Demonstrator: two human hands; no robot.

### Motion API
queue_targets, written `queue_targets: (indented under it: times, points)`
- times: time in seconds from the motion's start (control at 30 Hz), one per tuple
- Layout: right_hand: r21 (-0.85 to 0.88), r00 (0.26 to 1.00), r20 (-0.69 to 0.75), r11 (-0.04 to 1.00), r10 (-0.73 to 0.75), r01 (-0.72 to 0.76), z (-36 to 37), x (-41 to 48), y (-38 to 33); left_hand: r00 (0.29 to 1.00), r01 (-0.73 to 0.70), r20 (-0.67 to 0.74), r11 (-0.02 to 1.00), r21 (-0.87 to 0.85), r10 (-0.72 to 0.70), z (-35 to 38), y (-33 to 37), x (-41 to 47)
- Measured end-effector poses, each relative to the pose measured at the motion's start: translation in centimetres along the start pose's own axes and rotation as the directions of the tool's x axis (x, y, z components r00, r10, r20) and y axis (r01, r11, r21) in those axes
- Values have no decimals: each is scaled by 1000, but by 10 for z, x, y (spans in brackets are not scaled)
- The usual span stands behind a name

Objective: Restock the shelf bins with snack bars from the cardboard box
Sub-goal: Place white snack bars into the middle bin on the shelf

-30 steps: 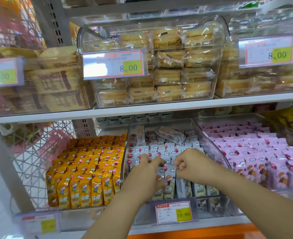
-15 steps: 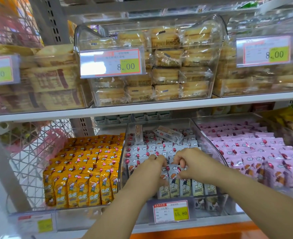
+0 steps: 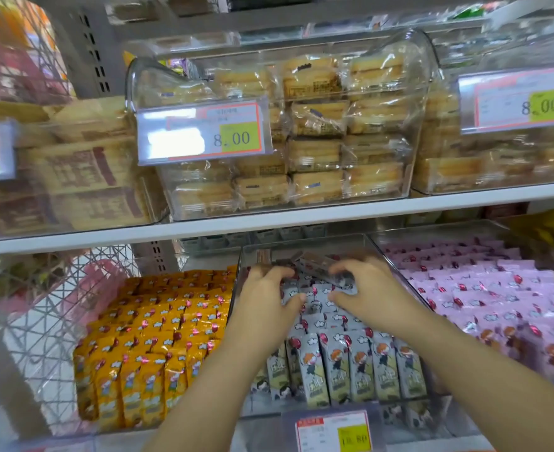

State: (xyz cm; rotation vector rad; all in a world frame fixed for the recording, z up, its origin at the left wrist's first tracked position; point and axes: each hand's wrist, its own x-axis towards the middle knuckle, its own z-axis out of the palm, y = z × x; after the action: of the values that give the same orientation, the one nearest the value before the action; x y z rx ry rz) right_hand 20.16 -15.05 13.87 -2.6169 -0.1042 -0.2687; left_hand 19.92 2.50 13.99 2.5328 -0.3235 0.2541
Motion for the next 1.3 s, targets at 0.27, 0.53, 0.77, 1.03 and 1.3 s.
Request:
queue_targets:
  times: [0.27, 0.53, 0.77, 1.03, 1.3]
  points:
    - [-23, 999, 39, 999, 38, -37, 21, 11, 10, 974, 225, -2, 974, 32, -225, 31, -13, 30]
    - [325, 965, -255, 946, 63, 24, 11, 9, 10, 980, 198, -6, 978, 73, -198, 27, -4, 30]
    - [514, 949, -287, 857, 127, 41, -10, -11, -4, 971, 17, -238, 996, -88, -38, -11, -3, 1]
    - [587, 979, -176, 810, 104, 19, -28, -53, -34, 976, 98, -138, 902, -420, -171, -49, -11, -40]
    - [895, 972, 70, 415, 226, -161, -10, -65, -55, 990, 69, -83, 918, -391, -110, -85, -16, -59]
